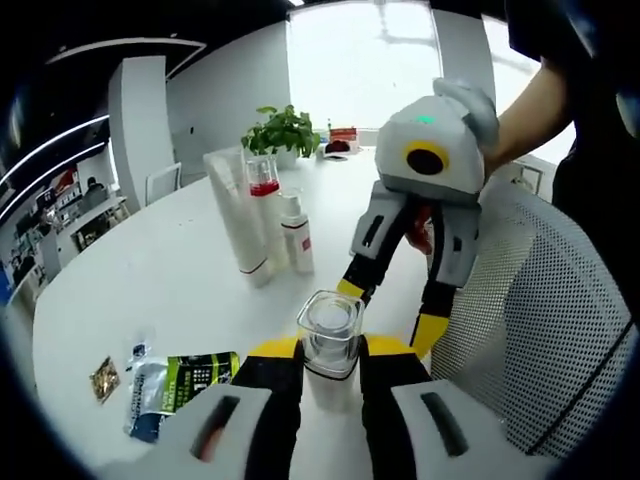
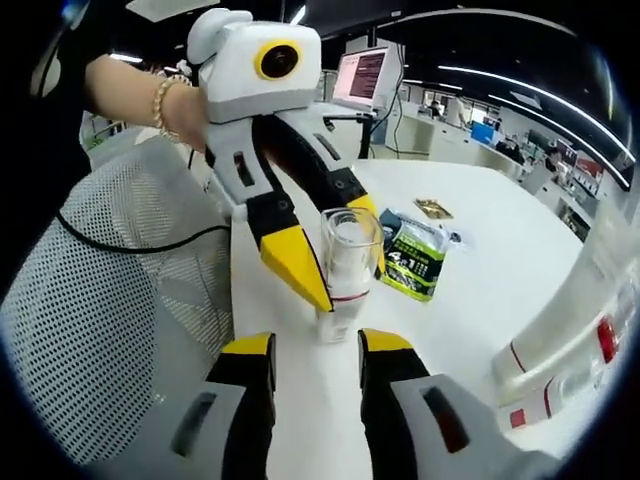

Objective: Arrange the skincare products in the storage area until every visible bottle or jar stands upright without overlapping.

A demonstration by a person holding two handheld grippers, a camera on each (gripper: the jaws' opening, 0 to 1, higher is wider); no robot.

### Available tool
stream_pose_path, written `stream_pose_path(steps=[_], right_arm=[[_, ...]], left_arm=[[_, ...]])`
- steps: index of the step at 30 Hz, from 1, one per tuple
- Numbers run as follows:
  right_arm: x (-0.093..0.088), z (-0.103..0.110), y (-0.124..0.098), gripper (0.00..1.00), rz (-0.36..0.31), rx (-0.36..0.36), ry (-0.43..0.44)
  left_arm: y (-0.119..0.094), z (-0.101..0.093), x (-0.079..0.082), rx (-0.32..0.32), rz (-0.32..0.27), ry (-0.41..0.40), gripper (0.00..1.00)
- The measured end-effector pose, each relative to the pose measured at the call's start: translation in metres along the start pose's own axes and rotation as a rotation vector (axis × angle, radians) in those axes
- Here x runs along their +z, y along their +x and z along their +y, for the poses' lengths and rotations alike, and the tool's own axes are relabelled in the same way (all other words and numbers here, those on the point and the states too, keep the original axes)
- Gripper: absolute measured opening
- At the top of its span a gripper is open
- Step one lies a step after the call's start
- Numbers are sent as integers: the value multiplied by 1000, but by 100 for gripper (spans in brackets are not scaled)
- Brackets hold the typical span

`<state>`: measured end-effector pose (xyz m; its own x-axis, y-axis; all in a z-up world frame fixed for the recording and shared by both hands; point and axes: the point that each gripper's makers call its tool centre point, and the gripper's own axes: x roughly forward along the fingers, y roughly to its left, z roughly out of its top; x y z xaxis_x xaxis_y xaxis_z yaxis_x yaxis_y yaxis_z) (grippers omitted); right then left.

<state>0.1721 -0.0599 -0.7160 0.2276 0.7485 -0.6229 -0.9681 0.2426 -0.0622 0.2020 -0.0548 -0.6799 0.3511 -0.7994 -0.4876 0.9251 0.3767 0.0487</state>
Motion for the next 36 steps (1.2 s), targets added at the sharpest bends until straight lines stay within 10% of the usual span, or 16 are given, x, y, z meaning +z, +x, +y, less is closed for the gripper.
stream_pose_path(steps=[18, 36], right_arm=[[6, 3, 11, 35, -7, -1, 30], [-6, -1, -19, 46, -9, -83, 111]], left_arm=[[-14, 2, -6, -3, -17, -55, 32], [-7, 5, -37, -59, 102, 27, 18]])
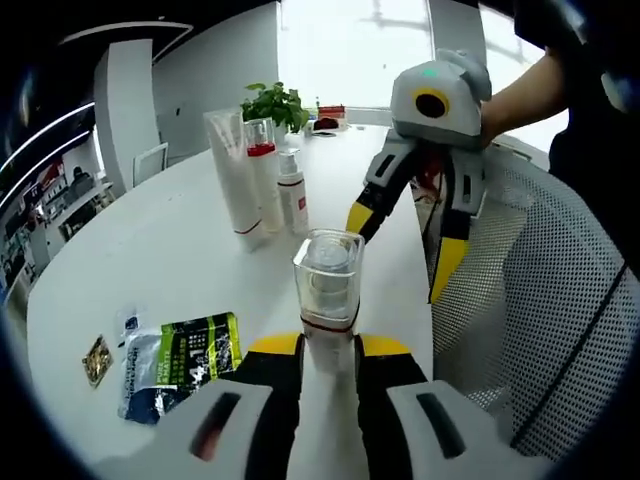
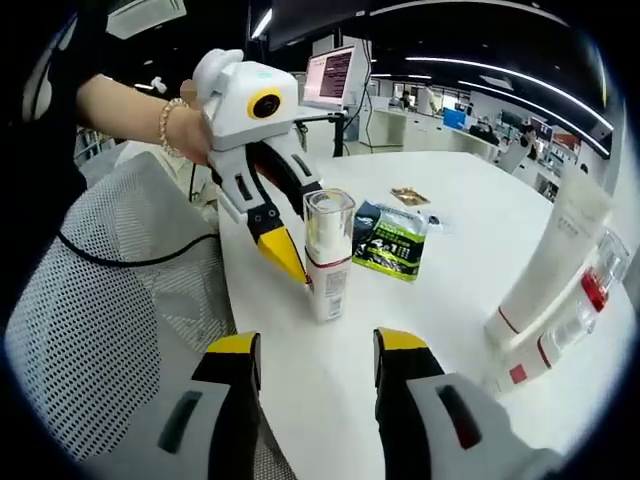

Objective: Arrange the skincare products in the storage area until every visible bottle or jar stands upright without overlapping.

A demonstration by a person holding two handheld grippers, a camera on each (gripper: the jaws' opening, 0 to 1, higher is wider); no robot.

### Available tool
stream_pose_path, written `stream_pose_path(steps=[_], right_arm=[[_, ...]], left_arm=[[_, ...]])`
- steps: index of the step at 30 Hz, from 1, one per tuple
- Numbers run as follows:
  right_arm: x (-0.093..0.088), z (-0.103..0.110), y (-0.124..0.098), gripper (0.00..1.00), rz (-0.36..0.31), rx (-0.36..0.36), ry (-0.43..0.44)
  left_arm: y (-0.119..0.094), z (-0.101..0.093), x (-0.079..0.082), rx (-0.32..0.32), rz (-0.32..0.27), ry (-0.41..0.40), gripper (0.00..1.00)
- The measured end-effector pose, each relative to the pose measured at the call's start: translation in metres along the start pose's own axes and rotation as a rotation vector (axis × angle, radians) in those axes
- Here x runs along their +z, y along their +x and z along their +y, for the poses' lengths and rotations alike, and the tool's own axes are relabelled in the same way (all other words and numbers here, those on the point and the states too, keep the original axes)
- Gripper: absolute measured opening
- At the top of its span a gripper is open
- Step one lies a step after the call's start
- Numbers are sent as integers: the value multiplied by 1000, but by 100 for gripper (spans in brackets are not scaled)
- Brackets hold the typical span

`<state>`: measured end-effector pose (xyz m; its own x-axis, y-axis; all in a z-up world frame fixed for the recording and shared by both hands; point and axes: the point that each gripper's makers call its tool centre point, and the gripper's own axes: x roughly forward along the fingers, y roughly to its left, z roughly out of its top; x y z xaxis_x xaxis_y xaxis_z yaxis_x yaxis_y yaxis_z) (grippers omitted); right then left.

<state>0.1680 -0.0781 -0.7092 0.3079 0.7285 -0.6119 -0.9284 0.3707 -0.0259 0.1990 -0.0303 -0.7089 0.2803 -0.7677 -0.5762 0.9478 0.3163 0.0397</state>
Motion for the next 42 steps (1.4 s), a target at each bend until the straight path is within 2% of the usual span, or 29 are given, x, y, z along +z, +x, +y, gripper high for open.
stream_pose_path(steps=[3, 8, 14, 24, 31, 42], right_arm=[[-3, -2, -7, 47, 1, -23, 21], [-7, -11, -18, 56, -1, -72, 58], [-9, -24, -35, 63, -32, -140, 141], [-16, -43, -53, 78, -35, -224, 184], [-26, -55, -66, 82, -57, -283, 249], [-35, -63, -73, 85, -79, -315, 307]], left_arm=[[5, 2, 0, 1, 1, 6, 18], [15, 7, 4, 1, -8, 12, 17], [29, 9, 14, -11, -17, 21, 17], [57, 24, 32, -33, -29, 52, 17], [79, 38, 44, -60, -41, 65, 17], [109, 50, 58, -95, -47, 78, 16]])
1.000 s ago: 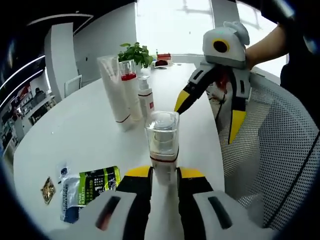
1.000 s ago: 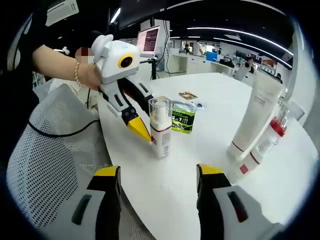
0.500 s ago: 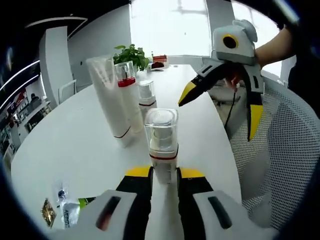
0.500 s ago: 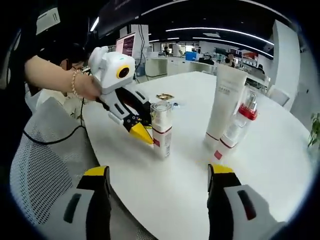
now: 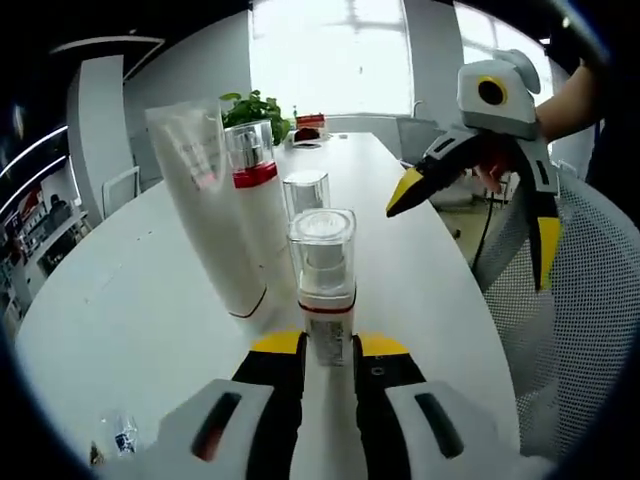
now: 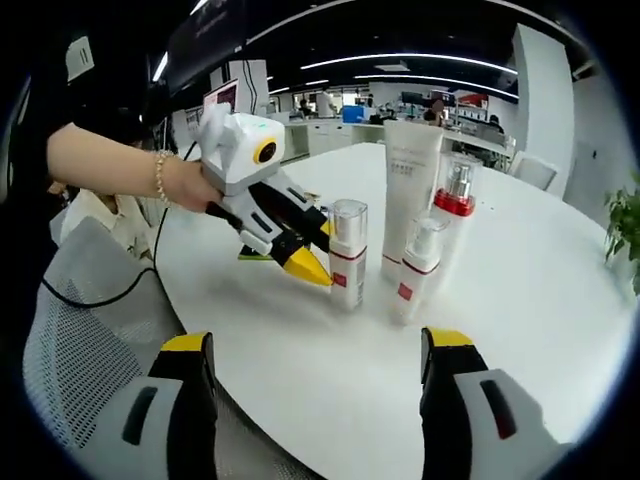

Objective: Arrange the skincare products in the storage area until every visible bottle or jar stands upright without overlapping.

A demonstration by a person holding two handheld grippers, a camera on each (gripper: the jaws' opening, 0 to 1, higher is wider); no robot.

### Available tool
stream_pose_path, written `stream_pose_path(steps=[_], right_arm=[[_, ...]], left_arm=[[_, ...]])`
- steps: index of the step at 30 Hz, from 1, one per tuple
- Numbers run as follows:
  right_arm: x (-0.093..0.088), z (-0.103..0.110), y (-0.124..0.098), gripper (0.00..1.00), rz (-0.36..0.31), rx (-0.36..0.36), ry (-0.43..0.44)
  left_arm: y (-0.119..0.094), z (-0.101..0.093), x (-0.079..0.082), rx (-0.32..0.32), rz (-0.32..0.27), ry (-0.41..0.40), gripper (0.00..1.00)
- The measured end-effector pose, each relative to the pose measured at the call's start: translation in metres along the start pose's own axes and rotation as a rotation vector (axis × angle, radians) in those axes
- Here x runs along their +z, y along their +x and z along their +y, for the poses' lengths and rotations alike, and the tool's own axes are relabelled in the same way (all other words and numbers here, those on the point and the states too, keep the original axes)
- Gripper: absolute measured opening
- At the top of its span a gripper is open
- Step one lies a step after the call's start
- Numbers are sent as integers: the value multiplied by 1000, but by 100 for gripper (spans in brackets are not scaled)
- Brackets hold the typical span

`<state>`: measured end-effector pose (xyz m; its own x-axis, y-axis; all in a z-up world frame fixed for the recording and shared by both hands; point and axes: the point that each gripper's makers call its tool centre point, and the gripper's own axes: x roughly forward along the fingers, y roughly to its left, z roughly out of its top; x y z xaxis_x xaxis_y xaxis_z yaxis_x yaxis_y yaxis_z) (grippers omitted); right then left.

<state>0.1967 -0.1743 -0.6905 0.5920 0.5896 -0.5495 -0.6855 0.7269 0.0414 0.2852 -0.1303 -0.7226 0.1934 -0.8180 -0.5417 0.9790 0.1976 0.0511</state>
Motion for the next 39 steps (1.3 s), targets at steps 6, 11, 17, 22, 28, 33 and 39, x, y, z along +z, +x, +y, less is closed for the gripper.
stream_pose_path(steps=[6, 11, 17, 22, 28, 33, 39], right_arm=[[1, -3, 0, 85, -12, -10, 23], [1, -2, -1, 85, -12, -8, 25], [-1, -4, -2, 85, -12, -12, 34], [-3, -4, -4, 85, -11, -15, 42], [-1, -3, -4, 85, -14, -15, 43], [5, -2, -3, 85, -25, -16, 40], [13, -7, -1, 86, -40, -18, 23]], left_arm=[[13, 8, 4, -9, -2, 6, 16], [23, 12, 9, -24, -2, 16, 16], [30, 17, 10, -34, 0, 25, 16], [32, 17, 10, -41, 9, 35, 15], [28, 13, 12, -41, 8, 21, 16], [19, 11, 12, -25, 11, 3, 19], [3, 13, 7, 8, 8, -27, 28]])
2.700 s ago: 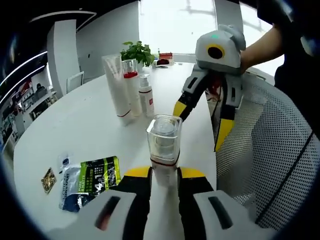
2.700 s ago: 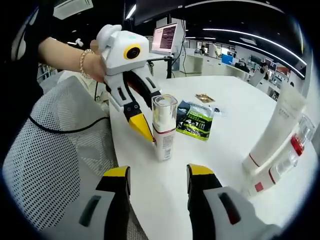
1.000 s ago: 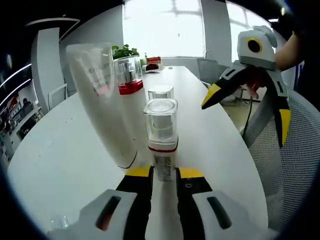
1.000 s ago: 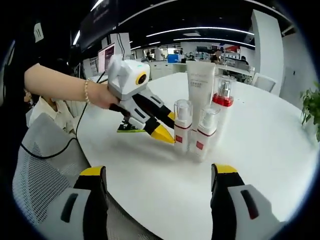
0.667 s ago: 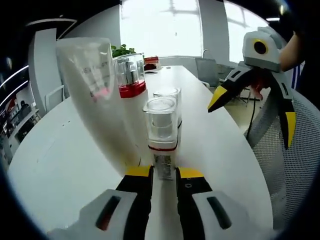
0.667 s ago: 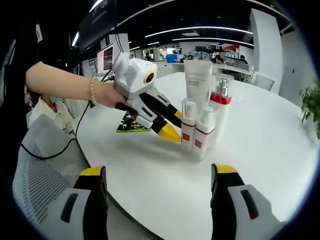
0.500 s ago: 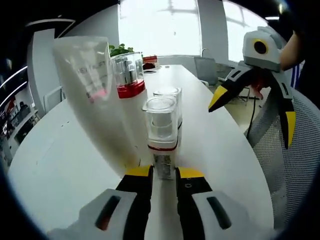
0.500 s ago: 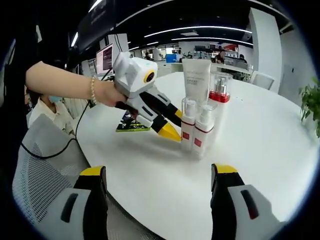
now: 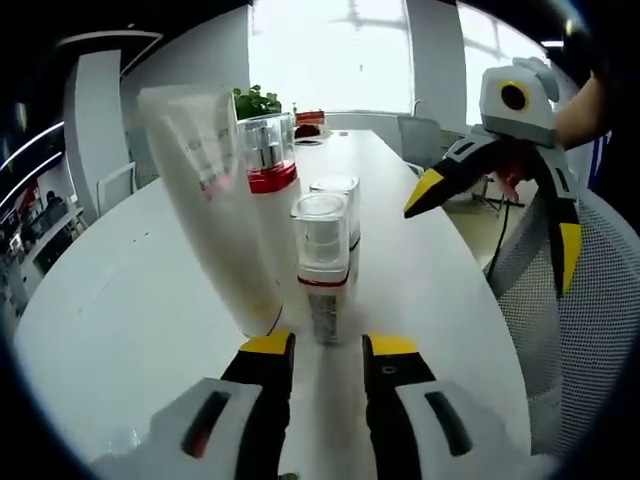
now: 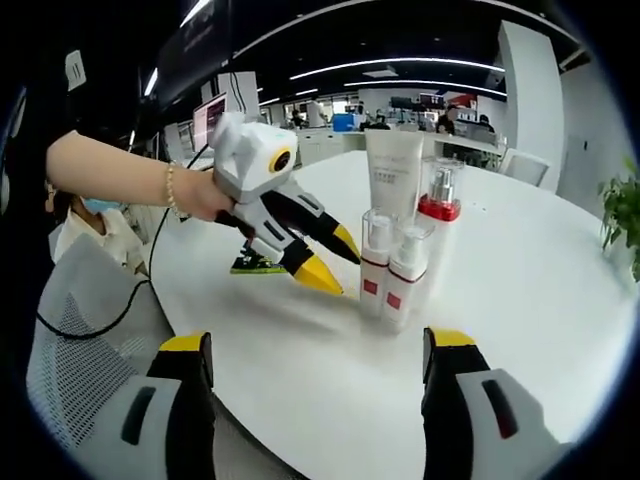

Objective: Arrange the skincare products in the storage area until every visible bottle or jar stands upright without overlapping.

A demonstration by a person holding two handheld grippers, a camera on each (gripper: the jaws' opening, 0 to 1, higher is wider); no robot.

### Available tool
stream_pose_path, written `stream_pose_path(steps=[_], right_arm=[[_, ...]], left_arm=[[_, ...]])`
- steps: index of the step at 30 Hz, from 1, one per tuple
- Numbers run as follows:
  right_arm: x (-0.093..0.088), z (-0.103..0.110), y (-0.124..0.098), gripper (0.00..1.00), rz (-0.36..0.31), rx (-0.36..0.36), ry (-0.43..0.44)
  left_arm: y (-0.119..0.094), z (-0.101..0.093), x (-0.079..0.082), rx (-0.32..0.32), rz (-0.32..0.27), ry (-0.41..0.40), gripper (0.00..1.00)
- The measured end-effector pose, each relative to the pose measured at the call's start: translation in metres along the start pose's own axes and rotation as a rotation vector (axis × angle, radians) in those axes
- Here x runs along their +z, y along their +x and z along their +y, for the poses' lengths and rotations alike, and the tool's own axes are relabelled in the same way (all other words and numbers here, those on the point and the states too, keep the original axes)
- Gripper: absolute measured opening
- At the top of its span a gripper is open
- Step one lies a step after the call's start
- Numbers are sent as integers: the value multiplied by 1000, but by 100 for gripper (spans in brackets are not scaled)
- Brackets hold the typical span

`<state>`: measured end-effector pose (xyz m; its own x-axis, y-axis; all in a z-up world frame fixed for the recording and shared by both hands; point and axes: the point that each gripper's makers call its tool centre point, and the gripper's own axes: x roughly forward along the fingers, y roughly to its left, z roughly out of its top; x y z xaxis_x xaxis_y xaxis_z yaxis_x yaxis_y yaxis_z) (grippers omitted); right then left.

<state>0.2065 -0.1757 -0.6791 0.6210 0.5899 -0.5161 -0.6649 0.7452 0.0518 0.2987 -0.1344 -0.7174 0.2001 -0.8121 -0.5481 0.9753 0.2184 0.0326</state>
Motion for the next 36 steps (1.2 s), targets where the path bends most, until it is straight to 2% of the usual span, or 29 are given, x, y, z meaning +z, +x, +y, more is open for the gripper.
stream_pose_path(steps=[5, 6, 10, 12, 17, 22, 24, 26, 27, 28, 34, 36], right_arm=[[11, -2, 2, 86, -28, 3, -6], [13, -1, 3, 86, -34, 5, -5], [20, 3, 4, 86, -47, 12, -14], [23, 5, 6, 87, -54, 18, -17], [32, 10, 8, 88, -85, 21, 0], [32, 17, 10, 88, -82, 39, -6], [33, 21, 12, 88, -83, 47, -8], [34, 23, 14, 88, -82, 55, -7], [39, 32, 19, 89, -85, 78, -10], [40, 33, 19, 89, -87, 80, -11], [41, 41, 23, 89, -81, 110, -27], [41, 43, 23, 89, -79, 120, -27]], left_arm=[[-23, -5, 3, 54, -18, -71, 40], [-26, -1, -2, 64, -24, -84, 42], [-47, -5, -7, 115, -41, -158, 54], [-58, -14, -9, 144, -50, -213, 58], [-85, -26, -21, 173, -59, -275, 64], [-116, -32, -34, 240, -79, -347, 76], [-126, -36, -36, 260, -79, -370, 78], [-136, -40, -38, 287, -83, -401, 81], [-143, -41, -41, 307, -85, -419, 88], [-160, -40, -47, 352, -89, -454, 88], [-184, -44, -43, 412, -115, -484, 95], [-191, -49, -37, 429, -124, -495, 97]])
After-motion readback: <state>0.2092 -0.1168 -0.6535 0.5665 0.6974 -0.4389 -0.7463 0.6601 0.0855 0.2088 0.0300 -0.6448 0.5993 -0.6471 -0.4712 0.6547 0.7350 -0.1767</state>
